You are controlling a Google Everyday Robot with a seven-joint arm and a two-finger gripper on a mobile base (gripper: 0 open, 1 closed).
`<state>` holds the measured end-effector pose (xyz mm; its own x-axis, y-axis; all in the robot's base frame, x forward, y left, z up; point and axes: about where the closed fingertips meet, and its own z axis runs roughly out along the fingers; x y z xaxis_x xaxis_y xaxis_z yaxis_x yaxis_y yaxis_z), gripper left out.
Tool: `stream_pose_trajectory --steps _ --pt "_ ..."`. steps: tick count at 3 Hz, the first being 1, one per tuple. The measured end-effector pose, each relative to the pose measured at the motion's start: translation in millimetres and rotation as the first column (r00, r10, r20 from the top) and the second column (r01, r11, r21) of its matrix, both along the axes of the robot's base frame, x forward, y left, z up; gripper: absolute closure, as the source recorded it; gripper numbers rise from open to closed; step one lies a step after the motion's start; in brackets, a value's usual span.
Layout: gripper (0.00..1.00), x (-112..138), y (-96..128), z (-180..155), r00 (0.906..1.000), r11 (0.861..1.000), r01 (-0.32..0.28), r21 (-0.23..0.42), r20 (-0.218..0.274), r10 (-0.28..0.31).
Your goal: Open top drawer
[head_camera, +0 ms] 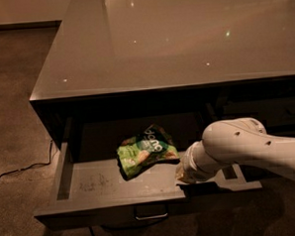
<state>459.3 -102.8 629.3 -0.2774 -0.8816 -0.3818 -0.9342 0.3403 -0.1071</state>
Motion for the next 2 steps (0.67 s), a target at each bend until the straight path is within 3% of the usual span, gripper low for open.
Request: stream_pose_trajectory --steps 1,2 --pt "1.00 0.2 0.1 0.2 1.0000 1.000 0.000 0.000 0.000 0.000" --pt "1.00 -20.6 -13.5 7.1 0.9992 0.999 0.038 -0.025 0.011 -0.038"
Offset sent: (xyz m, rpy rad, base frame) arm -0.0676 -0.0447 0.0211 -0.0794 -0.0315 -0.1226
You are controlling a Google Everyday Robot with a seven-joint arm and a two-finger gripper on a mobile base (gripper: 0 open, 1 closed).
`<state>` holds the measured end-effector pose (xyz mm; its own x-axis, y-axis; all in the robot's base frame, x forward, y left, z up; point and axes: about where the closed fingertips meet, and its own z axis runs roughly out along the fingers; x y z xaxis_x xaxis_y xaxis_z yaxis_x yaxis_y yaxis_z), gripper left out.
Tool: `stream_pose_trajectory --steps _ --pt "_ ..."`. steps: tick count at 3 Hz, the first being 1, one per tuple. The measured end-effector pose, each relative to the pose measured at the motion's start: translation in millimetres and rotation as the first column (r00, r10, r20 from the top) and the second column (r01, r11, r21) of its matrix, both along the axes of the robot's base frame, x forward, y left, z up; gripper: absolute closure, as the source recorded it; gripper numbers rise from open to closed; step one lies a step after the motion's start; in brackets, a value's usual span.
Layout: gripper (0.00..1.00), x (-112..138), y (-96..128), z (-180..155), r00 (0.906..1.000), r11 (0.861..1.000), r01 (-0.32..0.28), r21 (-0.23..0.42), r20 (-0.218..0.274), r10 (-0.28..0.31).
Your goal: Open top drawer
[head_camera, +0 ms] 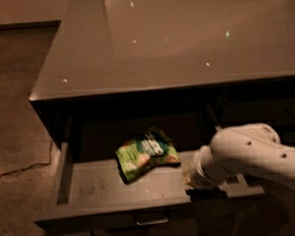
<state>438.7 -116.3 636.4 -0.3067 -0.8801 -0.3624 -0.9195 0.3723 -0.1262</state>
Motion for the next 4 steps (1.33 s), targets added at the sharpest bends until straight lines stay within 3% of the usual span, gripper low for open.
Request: stream_pose_trajectory --steps 1,3,4 --pt "1.00 0.8 0.3 0.4 1.0000 1.000 0.000 0.000 0.000 0.000" --pt "1.00 -35.3 -14.7 16.2 0.9989 0.997 0.045 -0.058 0.020 -0.044" --pt "0.81 -35.7 -14.9 17.2 0.9988 0.997 0.046 -0.059 0.021 -0.045"
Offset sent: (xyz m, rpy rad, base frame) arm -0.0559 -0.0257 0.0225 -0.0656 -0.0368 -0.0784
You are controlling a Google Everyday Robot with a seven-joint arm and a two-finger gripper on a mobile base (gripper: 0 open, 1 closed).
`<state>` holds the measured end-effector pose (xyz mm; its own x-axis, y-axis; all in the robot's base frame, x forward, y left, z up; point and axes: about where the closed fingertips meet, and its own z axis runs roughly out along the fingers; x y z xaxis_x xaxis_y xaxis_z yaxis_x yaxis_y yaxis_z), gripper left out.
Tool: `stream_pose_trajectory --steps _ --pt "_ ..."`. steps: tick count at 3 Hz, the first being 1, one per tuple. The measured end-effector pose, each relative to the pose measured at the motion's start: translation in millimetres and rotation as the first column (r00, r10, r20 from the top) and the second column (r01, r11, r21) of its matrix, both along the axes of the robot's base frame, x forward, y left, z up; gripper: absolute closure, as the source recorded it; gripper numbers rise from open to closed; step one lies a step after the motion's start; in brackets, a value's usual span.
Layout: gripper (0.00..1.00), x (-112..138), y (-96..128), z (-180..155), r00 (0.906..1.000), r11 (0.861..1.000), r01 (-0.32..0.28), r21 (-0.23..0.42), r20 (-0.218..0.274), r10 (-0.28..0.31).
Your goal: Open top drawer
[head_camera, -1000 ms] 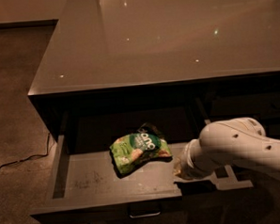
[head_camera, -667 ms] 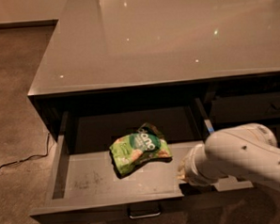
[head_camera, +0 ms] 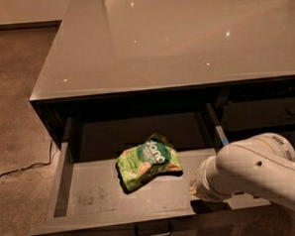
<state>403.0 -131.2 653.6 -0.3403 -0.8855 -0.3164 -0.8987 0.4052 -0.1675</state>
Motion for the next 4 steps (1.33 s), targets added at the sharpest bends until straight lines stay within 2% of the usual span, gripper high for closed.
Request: stream_pose_trajectory --steps 2,3,4 --pt "0.35 0.0 0.0 0.0 1.0000 1.000 0.000 0.000 0.000 0.000" --pt "0.04 0.0 0.0 0.0 1.0000 1.000 0.000 0.000 0.000 0.000" --pt "0.00 0.0 0.0 0.1 1.0000 1.000 0.000 0.000 0.000 0.000"
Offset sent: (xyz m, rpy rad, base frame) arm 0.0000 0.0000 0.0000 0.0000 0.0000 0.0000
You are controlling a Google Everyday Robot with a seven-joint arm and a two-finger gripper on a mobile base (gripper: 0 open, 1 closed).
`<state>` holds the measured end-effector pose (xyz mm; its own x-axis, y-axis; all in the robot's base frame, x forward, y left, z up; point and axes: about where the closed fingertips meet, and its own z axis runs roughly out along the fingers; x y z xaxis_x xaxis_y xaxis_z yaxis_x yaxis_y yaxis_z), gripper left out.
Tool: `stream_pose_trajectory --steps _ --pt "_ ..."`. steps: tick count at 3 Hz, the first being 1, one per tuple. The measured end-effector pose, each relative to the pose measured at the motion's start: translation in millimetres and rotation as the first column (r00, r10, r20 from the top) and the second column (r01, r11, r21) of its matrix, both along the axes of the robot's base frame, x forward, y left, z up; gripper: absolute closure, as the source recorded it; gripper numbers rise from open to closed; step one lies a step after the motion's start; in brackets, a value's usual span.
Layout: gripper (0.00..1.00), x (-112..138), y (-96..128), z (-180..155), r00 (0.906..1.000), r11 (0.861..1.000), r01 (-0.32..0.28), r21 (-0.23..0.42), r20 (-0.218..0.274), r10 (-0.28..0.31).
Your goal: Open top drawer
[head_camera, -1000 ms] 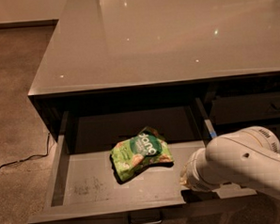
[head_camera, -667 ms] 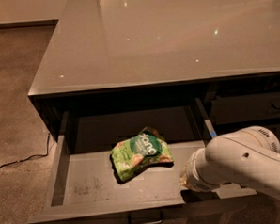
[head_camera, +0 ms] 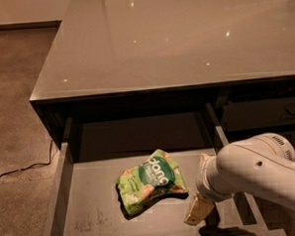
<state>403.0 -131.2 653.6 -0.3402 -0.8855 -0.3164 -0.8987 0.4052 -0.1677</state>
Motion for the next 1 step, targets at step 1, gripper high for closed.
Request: stream_pose_trajectory --steps 1 --pt "0.00 0.0 0.0 0.0 1.0000 1.000 0.000 0.000 0.000 0.000"
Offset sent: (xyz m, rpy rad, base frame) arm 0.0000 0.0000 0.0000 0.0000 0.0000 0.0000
